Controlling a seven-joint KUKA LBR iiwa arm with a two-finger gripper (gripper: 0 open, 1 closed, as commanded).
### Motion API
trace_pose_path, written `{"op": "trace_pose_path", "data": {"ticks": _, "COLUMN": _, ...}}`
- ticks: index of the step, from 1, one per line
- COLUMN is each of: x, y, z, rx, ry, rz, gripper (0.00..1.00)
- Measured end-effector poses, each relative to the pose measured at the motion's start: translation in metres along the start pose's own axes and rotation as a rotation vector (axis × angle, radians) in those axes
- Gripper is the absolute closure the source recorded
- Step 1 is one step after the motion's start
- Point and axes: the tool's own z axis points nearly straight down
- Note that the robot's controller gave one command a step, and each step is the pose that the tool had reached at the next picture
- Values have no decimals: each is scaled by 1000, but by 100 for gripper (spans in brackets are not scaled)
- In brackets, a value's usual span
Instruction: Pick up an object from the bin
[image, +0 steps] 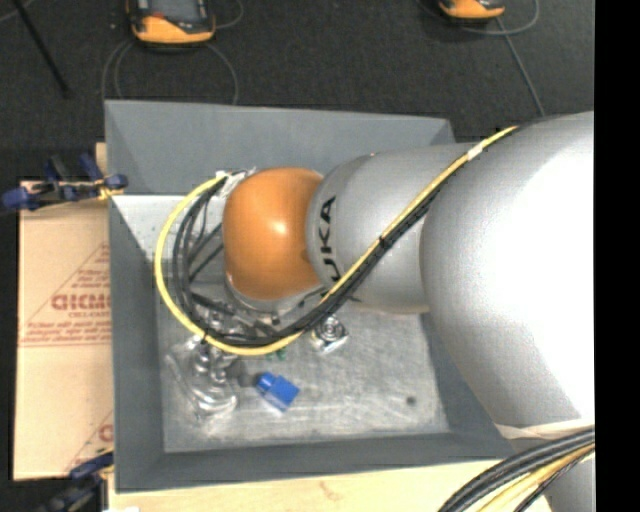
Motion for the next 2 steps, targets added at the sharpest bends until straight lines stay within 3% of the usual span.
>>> {"op": "trace_pose_path", "data": {"ticks": 1, "x": 19, "y": 18, "z": 9, "rx": 2, "ry": -13, "rz": -135, "gripper": 100}}
{"op": "trace_pose_path", "data": {"ticks": 2, "x": 6, "y": -24, "z": -2, "rx": 1, "ry": 3, "rz": -306, "gripper": 100}}
